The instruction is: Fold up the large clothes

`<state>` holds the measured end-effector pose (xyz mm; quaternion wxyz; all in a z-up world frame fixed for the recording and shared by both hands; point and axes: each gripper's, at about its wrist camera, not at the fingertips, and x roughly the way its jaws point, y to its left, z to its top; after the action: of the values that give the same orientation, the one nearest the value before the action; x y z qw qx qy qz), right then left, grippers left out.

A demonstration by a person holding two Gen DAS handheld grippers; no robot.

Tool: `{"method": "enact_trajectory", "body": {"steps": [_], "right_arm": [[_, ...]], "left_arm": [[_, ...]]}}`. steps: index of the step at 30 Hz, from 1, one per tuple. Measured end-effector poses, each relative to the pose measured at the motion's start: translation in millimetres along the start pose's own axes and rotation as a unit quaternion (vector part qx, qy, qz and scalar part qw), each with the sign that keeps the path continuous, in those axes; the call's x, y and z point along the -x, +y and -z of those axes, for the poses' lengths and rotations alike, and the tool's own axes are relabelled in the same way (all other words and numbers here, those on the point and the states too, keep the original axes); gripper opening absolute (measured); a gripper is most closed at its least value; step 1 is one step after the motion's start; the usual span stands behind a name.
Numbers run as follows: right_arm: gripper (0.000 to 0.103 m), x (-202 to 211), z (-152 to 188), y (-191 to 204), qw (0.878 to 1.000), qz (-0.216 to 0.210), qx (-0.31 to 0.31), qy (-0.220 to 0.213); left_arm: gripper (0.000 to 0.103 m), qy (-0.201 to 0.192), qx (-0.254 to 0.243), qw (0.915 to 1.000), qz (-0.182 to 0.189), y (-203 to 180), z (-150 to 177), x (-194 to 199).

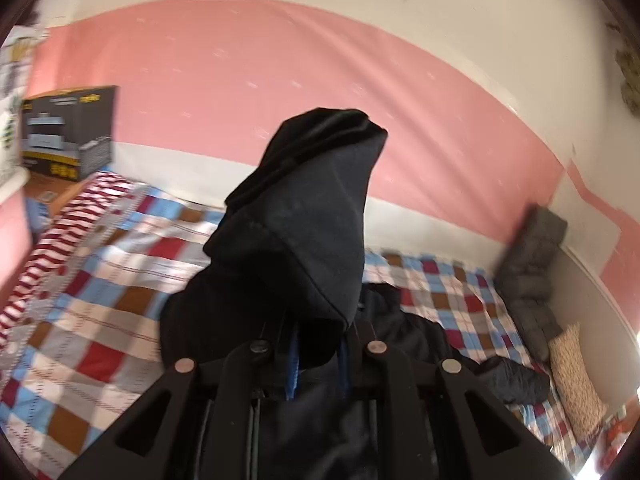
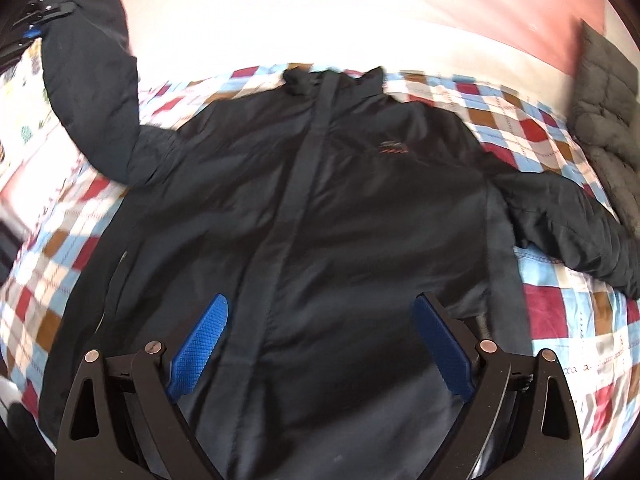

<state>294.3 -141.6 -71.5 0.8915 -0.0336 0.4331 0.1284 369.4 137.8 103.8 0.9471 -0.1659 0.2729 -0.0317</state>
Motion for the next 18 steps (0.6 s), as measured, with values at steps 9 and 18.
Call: {"method": "enact_trajectory", "body": {"steps": [9,18], "right_arm": [[0.094,-5.0,12.5,-69.5,0.998,0.018,-0.066,0.009],[0.094,-13.6,19.8,-103.8,0.993,-0.011,-0.118,0.009]], "left_arm": [[0.017,0.122,-0.043,0.99,0.056,-93.7,83.0,-132.1],[0.086,0.204,-0.018,0.9595,0.194,-113.7,134.5,-147.3]]}}
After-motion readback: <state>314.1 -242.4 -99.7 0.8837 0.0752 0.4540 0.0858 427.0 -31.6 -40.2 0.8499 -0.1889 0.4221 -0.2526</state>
